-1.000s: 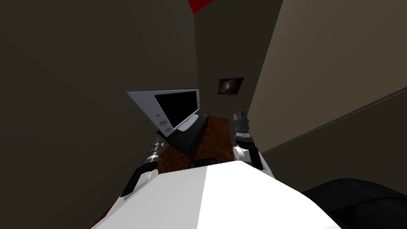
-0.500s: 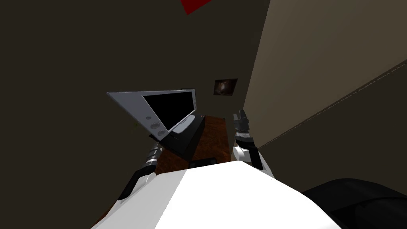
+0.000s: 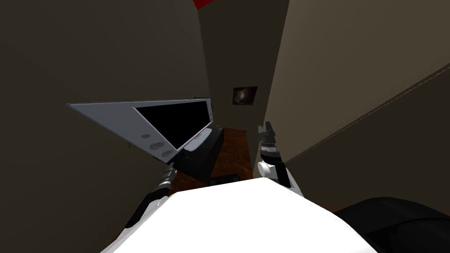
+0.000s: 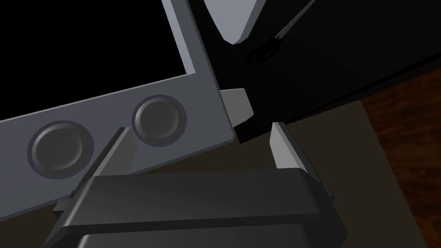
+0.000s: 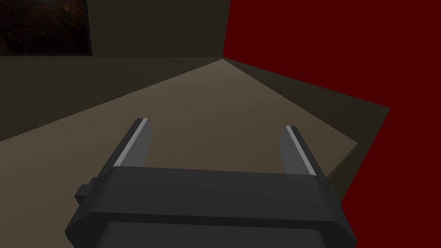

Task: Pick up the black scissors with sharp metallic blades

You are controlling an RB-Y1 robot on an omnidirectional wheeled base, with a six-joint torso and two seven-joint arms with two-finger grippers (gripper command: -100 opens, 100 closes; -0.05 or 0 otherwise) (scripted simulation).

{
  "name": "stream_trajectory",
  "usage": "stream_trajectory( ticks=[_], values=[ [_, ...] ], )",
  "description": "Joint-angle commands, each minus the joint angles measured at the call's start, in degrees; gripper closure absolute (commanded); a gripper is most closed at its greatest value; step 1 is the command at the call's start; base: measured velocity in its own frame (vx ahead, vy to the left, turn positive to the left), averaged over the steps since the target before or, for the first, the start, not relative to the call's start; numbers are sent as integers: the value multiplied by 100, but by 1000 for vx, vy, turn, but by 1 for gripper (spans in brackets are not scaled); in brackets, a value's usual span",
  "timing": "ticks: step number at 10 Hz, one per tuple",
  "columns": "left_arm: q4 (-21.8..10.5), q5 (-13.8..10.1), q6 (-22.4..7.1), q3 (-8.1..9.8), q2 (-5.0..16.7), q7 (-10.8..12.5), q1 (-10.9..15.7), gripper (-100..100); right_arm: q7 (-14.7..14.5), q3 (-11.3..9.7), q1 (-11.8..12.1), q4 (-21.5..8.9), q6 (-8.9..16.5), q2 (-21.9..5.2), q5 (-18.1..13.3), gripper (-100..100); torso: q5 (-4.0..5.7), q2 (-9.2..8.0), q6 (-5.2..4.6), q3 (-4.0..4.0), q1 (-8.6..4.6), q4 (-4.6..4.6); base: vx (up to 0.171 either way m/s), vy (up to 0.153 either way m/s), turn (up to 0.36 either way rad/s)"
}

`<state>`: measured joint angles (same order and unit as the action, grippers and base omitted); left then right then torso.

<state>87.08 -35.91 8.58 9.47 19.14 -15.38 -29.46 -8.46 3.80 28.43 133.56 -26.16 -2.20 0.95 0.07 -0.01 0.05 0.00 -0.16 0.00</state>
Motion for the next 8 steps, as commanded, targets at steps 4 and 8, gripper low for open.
stream_trajectory(
  ticks=[4, 8],
  values=[
    [-768, -228, -312, 37, 233, -155, 63, -100, 0, -1, 0, 0, 0, 0, 0, 0, 1, 17, -5, 8, -11, 2, 67, -66, -161],
    [-1467, -376, -587, 17, 457, -277, 95, -100, 0, 0, 0, 0, 0, 0, 0, 0, 0, 15, -5, 8, -3, 2, 77, -58, -159]
  ],
)
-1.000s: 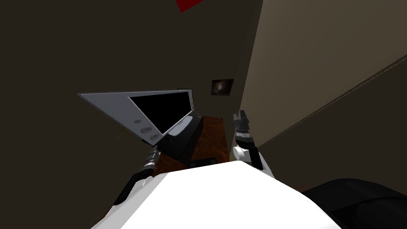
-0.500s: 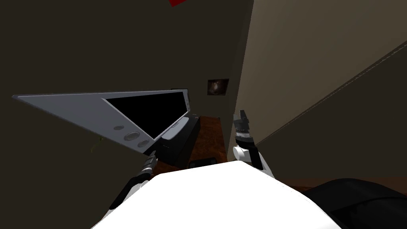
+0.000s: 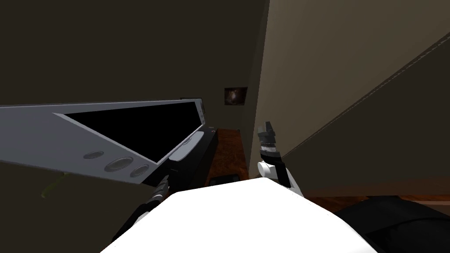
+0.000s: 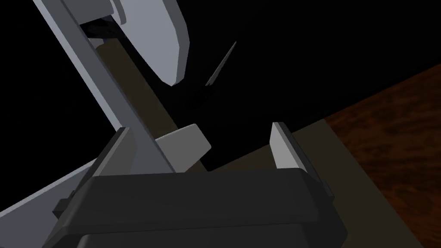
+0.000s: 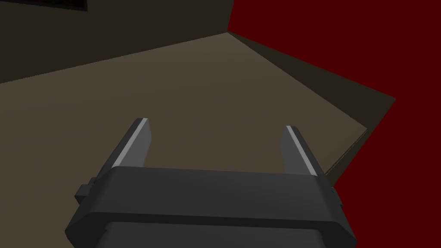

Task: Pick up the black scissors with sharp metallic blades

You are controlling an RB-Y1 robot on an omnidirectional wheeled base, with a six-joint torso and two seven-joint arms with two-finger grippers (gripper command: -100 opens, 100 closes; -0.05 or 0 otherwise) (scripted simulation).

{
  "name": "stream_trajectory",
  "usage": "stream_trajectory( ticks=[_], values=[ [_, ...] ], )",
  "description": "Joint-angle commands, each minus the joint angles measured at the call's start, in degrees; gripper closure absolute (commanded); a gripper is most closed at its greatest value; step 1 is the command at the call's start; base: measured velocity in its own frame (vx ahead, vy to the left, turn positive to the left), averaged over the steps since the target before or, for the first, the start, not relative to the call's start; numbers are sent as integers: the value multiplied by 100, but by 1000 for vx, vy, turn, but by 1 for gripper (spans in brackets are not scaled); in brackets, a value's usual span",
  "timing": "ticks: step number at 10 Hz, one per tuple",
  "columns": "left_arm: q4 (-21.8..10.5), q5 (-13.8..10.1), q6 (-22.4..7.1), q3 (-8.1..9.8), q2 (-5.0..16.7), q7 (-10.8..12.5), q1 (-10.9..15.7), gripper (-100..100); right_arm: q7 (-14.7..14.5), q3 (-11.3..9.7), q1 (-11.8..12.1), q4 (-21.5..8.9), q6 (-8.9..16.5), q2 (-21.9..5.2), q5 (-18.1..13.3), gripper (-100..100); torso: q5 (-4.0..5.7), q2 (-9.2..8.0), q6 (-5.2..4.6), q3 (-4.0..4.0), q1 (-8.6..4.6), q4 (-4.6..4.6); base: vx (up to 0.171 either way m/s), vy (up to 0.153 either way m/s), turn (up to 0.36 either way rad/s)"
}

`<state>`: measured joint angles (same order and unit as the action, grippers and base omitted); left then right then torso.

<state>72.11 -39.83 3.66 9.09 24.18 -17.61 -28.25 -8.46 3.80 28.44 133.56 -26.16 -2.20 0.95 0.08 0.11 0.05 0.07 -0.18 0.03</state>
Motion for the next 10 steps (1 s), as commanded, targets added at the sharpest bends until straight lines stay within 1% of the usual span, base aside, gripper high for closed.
stream_trajectory(
  ticks=[1, 2, 3, 4, 5, 6, 7, 8, 10],
  values=[
    [-286, -32, -231, 37, 67, -100, -9, -100, 0, 0, 0, 0, 0, 0, 0, 0, 0, 0, 0, 0, 0, 0, 89, -51, -168],
    [-491, -62, -367, 12, 181, -135, 10, -100, 0, 0, 0, 0, 0, 0, 0, 0, -1, 4, -3, 2, -1, 0, 109, -77, -327],
    [-647, -62, -367, 12, 181, -135, 10, -100, 0, -1, -1, 0, 0, 0, 0, 0, 1, 10, -5, 5, -9, 1, 98, -48, -160],
    [-872, -74, -500, -19, 294, -160, 31, -100, 0, 0, 0, 0, 0, 0, 0, 0, 0, 8, -1, 5, -2, 2, 108, -23, -221],
    [-971, -74, -500, -19, 294, -160, 31, -100, 0, 0, 0, 0, 0, 0, 0, 0, -1, 10, -4, 5, 7, 1, 82, -5, -114],
    [-1155, -70, -632, -58, 405, -174, 52, -100, 0, 1, 0, 0, 0, 0, 0, 0, -2, 2, 1, 2, 12, 1, 80, 0, -179],
    [-1259, -70, -632, -58, 405, -174, 52, -100, 0, 0, 0, 0, 0, 0, 0, 0, -3, 0, -2, 0, 14, 0, 67, 0, -107],
    [-1285, -70, -632, -58, 405, -174, 52, -100, 0, 1, 0, 0, 0, 0, 0, 0, -3, -4, 0, -2, 14, -1, 26, -4, 5],
    [-1772, -16, -885, -156, 617, -172, 95, -100, 0, 0, -1, 0, 0, 0, 0, 0, -3, -11, -3, -7, 13, -3, 80, 0, -265]
  ],
)
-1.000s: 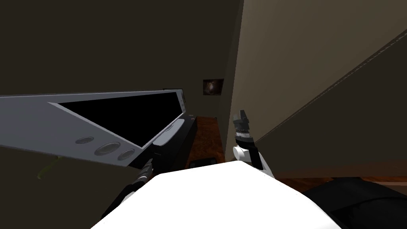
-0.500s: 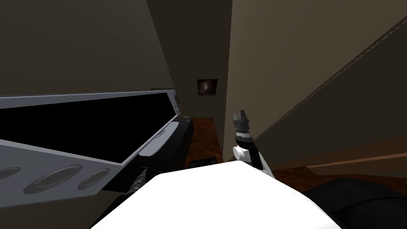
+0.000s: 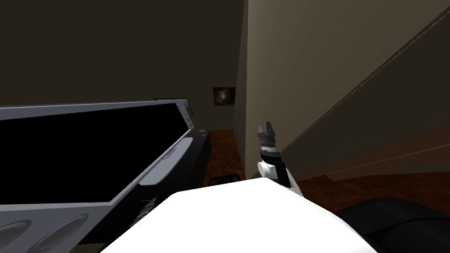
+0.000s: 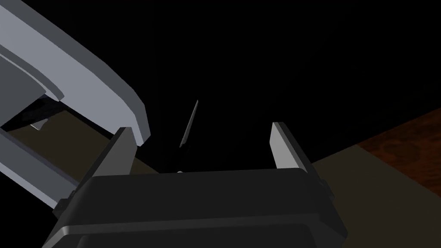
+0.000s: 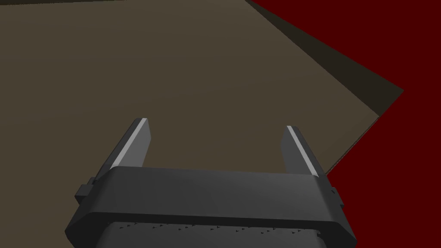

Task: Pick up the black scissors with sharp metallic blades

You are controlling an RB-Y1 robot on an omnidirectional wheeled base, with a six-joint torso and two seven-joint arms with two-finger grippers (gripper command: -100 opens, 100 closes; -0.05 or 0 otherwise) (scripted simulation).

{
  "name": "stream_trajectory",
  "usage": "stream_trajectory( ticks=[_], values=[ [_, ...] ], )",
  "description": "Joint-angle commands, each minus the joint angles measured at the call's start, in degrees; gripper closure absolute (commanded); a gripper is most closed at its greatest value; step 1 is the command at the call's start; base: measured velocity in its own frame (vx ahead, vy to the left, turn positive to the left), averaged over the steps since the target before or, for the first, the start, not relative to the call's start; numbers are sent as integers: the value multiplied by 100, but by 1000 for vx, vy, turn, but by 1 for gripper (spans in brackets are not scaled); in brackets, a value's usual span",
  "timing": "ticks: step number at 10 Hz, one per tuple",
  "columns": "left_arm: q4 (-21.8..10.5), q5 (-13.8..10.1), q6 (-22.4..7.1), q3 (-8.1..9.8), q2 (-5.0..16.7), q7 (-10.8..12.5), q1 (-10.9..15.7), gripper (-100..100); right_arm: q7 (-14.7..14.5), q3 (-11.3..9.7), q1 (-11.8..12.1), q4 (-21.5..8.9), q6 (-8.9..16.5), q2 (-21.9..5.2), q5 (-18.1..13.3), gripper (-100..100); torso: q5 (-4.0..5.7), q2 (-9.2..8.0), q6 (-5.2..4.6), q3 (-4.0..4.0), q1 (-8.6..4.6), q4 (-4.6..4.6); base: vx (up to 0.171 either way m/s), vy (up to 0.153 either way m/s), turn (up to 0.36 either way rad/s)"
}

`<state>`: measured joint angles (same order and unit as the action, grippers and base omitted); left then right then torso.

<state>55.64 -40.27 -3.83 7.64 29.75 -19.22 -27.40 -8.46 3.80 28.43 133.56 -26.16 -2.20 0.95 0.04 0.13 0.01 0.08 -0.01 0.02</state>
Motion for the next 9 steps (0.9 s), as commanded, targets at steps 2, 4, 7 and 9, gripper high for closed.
stream_trajectory(
  ticks=[2, 4, 7, 9],
  values=[
    [-225, 28, -137, -10, 60, -11, 10, -100, 0, 1, 1, 0, 0, 0, 0, 0, 0, -4, 7, -1, -1, 1, 57, 7, -38],
    [-496, 76, -258, -69, 159, 4, 32, -100, 0, 0, 0, 0, 0, 0, 0, 0, 1, -12, 2, -7, -1, -2, 54, 13, -149],
    [-962, 206, -485, -203, 333, 60, 75, -100, 0, 1, 1, 0, 0, 0, 0, 0, -1, -13, 6, -7, 5, -1, 56, 28, -140],
    [-1204, 286, -590, -276, 406, 98, 95, -100, 0, 1, 1, 0, 0, 0, 0, 0, -2, -16, 6, -8, 7, -2, 45, 40, -135]
  ],
)
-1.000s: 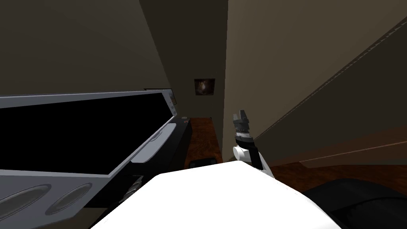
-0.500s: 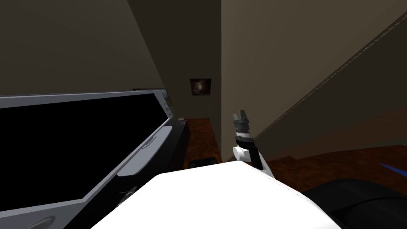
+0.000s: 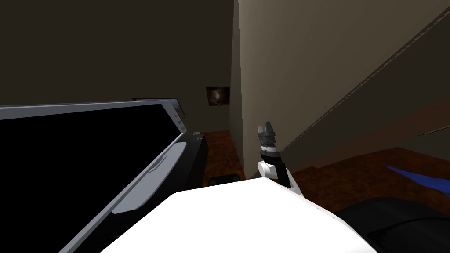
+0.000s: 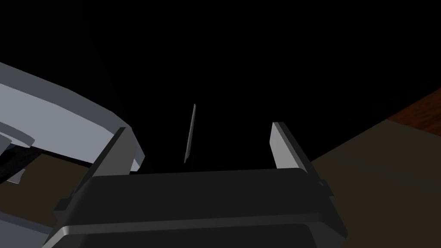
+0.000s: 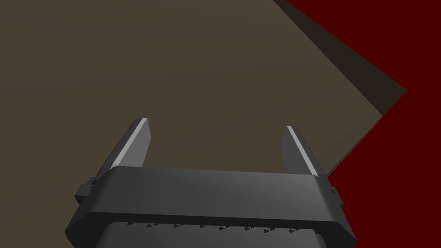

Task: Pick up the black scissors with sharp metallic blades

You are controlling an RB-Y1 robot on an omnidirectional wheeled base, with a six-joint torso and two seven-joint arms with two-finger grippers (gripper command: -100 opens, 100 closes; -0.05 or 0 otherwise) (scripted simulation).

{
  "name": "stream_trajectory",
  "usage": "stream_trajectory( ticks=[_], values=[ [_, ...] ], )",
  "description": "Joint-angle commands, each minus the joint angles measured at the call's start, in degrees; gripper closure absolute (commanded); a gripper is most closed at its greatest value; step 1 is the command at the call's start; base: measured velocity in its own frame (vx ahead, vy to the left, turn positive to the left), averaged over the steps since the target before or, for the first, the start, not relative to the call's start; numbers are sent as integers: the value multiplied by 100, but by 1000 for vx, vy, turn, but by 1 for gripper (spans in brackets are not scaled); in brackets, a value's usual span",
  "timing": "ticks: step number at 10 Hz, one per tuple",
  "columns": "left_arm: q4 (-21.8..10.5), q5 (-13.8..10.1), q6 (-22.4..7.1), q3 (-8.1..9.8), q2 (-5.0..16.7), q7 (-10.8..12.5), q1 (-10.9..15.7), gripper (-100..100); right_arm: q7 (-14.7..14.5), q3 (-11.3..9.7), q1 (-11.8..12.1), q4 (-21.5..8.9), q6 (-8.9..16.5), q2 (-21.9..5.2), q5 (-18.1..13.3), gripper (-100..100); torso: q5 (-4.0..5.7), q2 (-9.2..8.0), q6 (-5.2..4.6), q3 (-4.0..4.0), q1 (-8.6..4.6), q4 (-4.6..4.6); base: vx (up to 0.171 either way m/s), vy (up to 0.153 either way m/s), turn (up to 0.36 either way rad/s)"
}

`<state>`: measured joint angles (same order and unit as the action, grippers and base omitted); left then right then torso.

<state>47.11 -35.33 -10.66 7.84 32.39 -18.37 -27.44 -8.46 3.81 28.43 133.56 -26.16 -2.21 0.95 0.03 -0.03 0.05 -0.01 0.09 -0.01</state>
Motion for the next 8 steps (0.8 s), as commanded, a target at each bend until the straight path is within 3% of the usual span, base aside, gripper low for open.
stream_trajectory(
  ticks=[1, 4, 5, 7, 8],
  values=[
    [-286, -208, 93, -286, 142, 13, 99, -100, 0, 0, 0, 0, 0, 0, 0, 0, 0, 0, 0, 0, 0, 0, 36, 42, -80],
    [-730, -32, -99, -448, 260, 105, 134, -100, 0, 0, 0, 0, 0, 0, 0, 0, 0, -9, 0, -5, 1, -2, 32, 52, -121],
    [-730, -71, -99, -448, 260, 105, 134, -100, 0, 0, 0, 0, 0, 0, 0, 0, -3, 1, -1, 1, 14, 0, 54, 76, -74],
    [-1032, 149, -261, -600, 339, 206, 163, -100, 0, 0, 0, 0, 0, 0, 0, 0, -3, -1, 2, 0, 10, 0, 45, 89, -152],
    [-1032, 149, -261, -600, 339, 206, 163, -100, 0, 1, 0, 0, 0, -1, 0, 0, -5, 3, 0, 1, 20, 0, 28, 88, -66]
  ],
)
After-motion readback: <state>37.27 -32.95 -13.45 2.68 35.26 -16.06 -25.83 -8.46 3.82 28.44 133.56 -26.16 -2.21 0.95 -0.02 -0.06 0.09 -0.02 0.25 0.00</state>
